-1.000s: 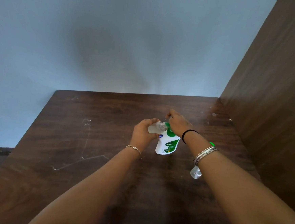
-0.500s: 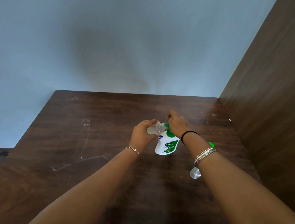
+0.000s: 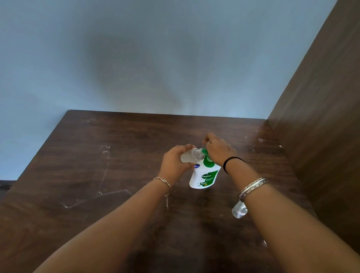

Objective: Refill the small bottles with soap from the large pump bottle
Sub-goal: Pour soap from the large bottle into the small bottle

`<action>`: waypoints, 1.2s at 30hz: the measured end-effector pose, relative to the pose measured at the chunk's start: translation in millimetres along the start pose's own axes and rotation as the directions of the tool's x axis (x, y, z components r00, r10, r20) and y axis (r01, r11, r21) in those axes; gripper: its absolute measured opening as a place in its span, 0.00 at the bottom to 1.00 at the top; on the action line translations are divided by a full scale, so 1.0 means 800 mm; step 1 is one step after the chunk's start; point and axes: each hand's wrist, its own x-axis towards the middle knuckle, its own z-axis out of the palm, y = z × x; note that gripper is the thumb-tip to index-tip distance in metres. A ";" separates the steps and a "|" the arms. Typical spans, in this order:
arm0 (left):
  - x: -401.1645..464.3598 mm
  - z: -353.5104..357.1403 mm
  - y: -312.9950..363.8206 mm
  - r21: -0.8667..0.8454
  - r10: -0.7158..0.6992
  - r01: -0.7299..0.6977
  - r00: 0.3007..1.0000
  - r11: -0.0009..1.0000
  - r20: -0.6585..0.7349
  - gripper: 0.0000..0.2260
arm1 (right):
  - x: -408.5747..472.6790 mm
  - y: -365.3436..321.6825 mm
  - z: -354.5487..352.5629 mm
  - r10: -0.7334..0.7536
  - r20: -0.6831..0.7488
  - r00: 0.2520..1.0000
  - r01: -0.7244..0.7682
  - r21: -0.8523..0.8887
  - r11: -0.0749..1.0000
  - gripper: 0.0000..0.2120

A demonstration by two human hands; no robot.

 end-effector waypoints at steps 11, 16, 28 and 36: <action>-0.001 -0.001 -0.002 -0.020 -0.008 0.008 1.000 1.000 0.007 0.21 | -0.001 0.001 0.004 0.000 -0.029 1.000 0.000 -0.006 1.000 0.13; 0.002 0.000 -0.002 -0.021 0.000 0.000 1.000 1.000 0.003 0.21 | 0.002 0.003 0.006 -0.001 -0.039 0.999 0.003 0.052 0.999 0.13; 0.003 0.000 -0.006 -0.051 -0.001 0.001 1.000 0.999 -0.001 0.22 | 0.002 0.003 0.002 -0.025 -0.039 0.999 0.026 0.025 0.999 0.13; 0.000 0.002 -0.010 -0.058 -0.019 0.019 1.000 0.998 -0.001 0.22 | 0.000 0.005 0.004 -0.022 -0.021 1.000 0.022 0.035 0.999 0.13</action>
